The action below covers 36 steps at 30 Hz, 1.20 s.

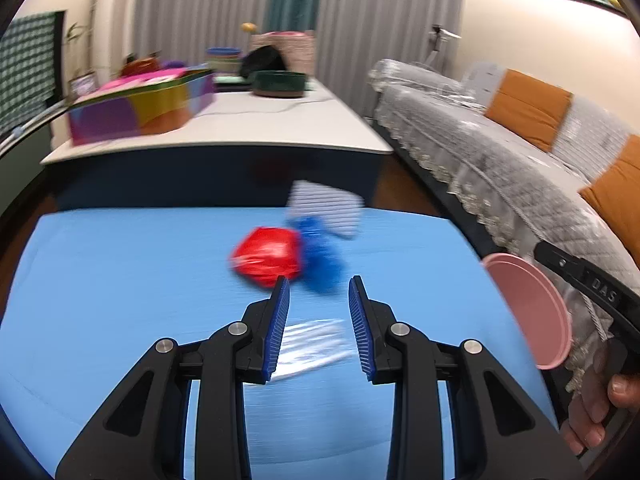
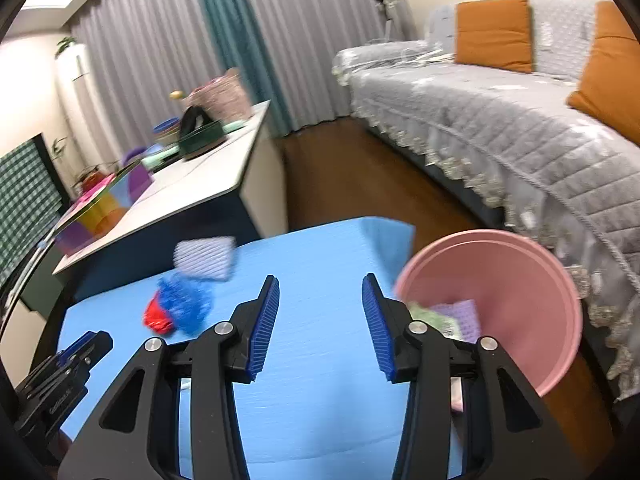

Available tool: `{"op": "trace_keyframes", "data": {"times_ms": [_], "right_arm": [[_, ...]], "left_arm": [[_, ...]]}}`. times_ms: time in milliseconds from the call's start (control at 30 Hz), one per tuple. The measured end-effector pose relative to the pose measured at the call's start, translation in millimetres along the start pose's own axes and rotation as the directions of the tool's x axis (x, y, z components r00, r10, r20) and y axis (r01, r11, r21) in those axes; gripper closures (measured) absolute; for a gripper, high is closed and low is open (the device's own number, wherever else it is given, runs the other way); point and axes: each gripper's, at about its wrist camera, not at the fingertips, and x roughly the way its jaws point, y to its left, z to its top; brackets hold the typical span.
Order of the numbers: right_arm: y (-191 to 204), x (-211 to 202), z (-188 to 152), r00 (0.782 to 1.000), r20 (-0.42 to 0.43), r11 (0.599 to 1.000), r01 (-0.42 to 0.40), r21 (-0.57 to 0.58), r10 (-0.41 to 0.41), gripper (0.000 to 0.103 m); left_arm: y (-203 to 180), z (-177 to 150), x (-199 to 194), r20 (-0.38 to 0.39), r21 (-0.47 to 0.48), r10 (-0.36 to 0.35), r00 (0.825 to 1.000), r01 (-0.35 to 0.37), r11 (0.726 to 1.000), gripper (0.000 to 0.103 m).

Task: Collect trash
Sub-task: 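Move both open tools back to the red and blue plastic bags, then grasp the red plastic bag with left tool while right tool grasps the blue bag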

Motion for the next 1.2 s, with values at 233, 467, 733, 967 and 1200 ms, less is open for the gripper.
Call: {"op": "trace_keyframes", "data": {"times_ms": [233,467,733,967,1200], "right_arm": [[38.1,18.6,-9.6,0.996,-0.034,0.995,-0.088,-0.043,0.086,0.064],[57.8,36.8,-18.0,0.987,-0.071,0.986,-0.150,-0.067,0.145,0.069],[88.4,60.8,-23.8,0.969,-0.113,0.967,-0.230,-0.112,0.218,0.069],[113.9,87.4,-27.1,0.954,-0.156,0.949,-0.277,-0.152,0.254,0.062],[121.9,111.3,-36.3,0.943,-0.211,0.944,-0.292,-0.155,0.257,0.062]], "left_arm": [[51.2,-4.5,7.4,-0.022,-0.083,0.068,0.997,-0.069,0.994,0.072],[66.2,-6.8,27.1,-0.040,-0.125,0.066,0.997,-0.071,0.990,0.072],[75.9,-1.0,51.9,-0.051,-0.156,0.056,0.997,-0.063,0.986,0.072],[80.4,2.2,64.0,-0.057,-0.150,0.038,0.998,-0.046,0.988,0.072],[82.5,0.3,76.6,-0.071,-0.177,0.024,0.997,-0.036,0.983,0.072]]}}
